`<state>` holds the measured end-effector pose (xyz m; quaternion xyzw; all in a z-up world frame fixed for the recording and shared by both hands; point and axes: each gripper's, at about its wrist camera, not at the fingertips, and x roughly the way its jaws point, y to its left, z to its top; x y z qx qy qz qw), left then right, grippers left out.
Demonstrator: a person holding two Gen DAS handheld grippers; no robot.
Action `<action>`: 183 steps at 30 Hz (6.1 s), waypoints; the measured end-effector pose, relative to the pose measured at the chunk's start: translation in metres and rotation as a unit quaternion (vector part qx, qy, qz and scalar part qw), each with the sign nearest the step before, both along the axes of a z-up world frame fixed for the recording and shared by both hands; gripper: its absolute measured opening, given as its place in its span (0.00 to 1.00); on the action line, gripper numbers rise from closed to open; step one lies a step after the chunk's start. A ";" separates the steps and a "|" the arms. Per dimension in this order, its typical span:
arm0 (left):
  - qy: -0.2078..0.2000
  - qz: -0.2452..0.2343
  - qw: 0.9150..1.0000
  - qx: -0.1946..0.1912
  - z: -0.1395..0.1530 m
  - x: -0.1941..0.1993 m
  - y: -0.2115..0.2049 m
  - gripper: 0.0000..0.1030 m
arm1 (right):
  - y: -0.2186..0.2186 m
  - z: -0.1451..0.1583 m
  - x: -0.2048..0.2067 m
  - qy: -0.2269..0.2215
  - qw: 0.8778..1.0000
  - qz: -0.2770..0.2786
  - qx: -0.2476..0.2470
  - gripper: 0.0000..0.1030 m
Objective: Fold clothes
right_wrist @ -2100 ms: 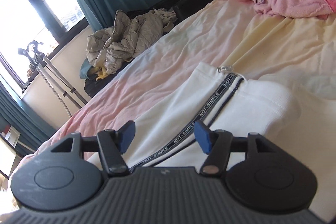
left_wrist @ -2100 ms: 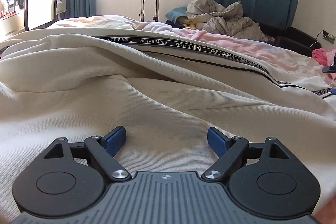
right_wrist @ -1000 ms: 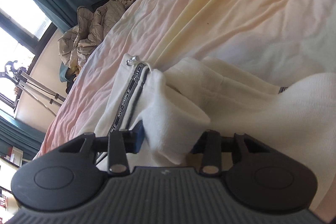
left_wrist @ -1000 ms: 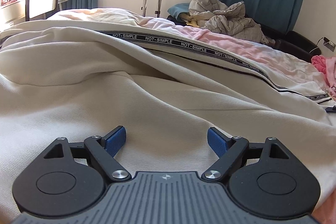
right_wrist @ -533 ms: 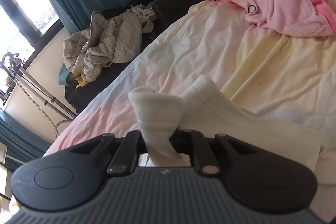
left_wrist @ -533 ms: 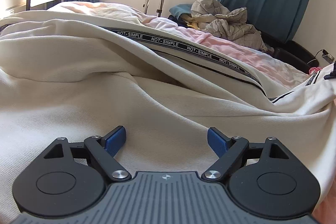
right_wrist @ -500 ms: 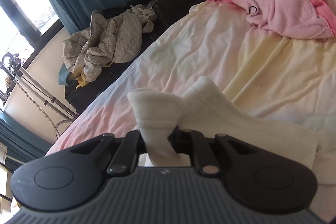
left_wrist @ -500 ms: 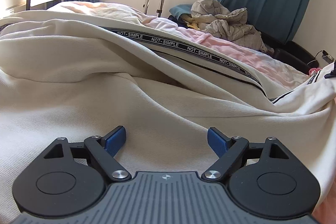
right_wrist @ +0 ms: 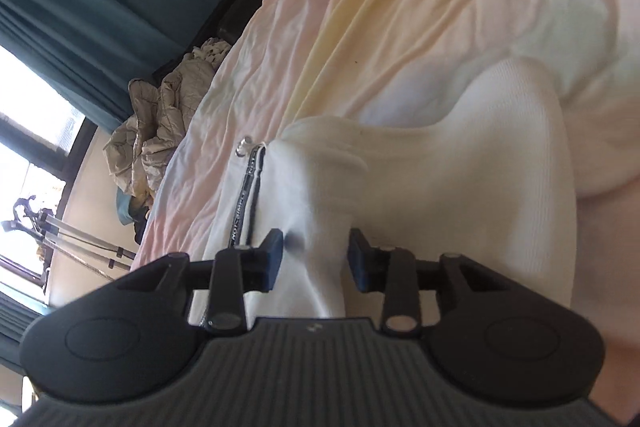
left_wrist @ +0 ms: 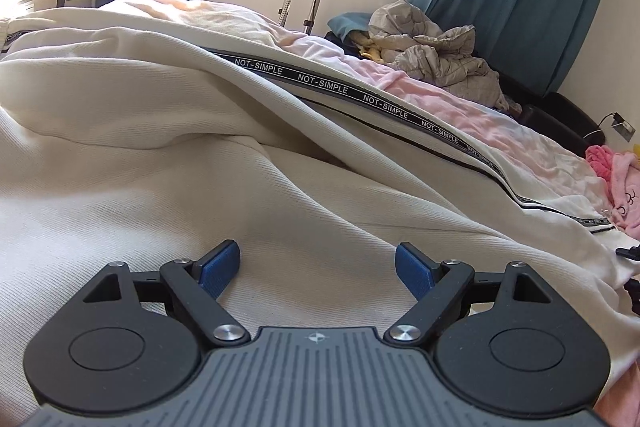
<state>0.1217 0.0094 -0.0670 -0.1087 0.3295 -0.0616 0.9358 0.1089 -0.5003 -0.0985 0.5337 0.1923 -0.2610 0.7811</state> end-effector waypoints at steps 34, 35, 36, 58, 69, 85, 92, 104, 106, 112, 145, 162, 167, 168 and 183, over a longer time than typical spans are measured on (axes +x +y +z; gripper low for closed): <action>-0.057 -0.003 0.998 -0.033 0.013 -0.011 0.002 0.85 | 0.026 0.204 0.190 -0.080 0.937 0.101 -0.324 0.03; -0.057 -0.004 0.998 -0.031 0.012 -0.012 0.002 0.85 | 0.010 0.179 0.187 -0.049 0.946 0.088 -0.307 0.03; -0.055 -0.004 0.998 -0.030 0.011 -0.012 0.002 0.85 | -0.010 0.144 0.183 -0.014 0.959 0.078 -0.272 0.03; -0.047 0.008 0.999 -0.018 0.016 -0.028 0.010 0.85 | -0.021 0.024 -0.010 0.031 0.985 0.080 -0.152 0.33; -0.111 0.085 0.989 0.039 0.088 -0.083 0.064 0.88 | -0.037 0.001 -0.094 0.092 0.995 -0.039 -0.013 0.53; -0.095 0.332 0.933 -0.100 0.102 -0.150 0.227 0.89 | -0.050 -0.025 -0.078 0.038 0.999 0.024 0.029 0.41; -0.046 0.350 0.918 -0.182 0.082 -0.152 0.255 0.89 | -0.042 0.000 -0.075 0.004 1.000 0.027 -0.009 0.06; 0.031 0.334 0.893 -0.299 0.050 -0.136 0.274 0.89 | -0.068 -0.004 -0.116 0.024 0.992 -0.115 0.038 0.03; 0.049 0.331 0.888 -0.317 0.042 -0.128 0.274 0.89 | -0.074 -0.027 -0.122 0.039 0.987 -0.123 0.095 0.03; 0.076 0.355 0.867 -0.341 0.021 -0.108 0.280 0.83 | -0.064 -0.010 -0.115 0.047 0.994 -0.094 0.039 0.03; 0.004 0.276 0.861 -0.428 0.119 -0.024 0.308 0.12 | -0.047 0.145 0.003 -0.001 0.984 -0.062 -0.164 0.03; 0.102 0.265 0.934 -0.217 0.049 0.264 0.286 0.14 | -0.042 0.015 0.329 0.148 0.934 0.071 -0.318 0.03; 0.103 0.259 0.942 -0.187 0.046 0.267 0.273 0.23 | -0.046 -0.006 0.337 0.161 0.933 0.083 -0.311 0.05; 0.099 0.253 0.944 -0.186 0.048 0.264 0.271 0.29 | -0.047 -0.004 0.335 0.158 0.936 0.087 -0.303 0.06; 0.063 0.186 0.956 -0.219 0.091 0.095 0.251 0.88 | -0.053 0.056 0.142 0.044 0.977 0.091 -0.186 0.57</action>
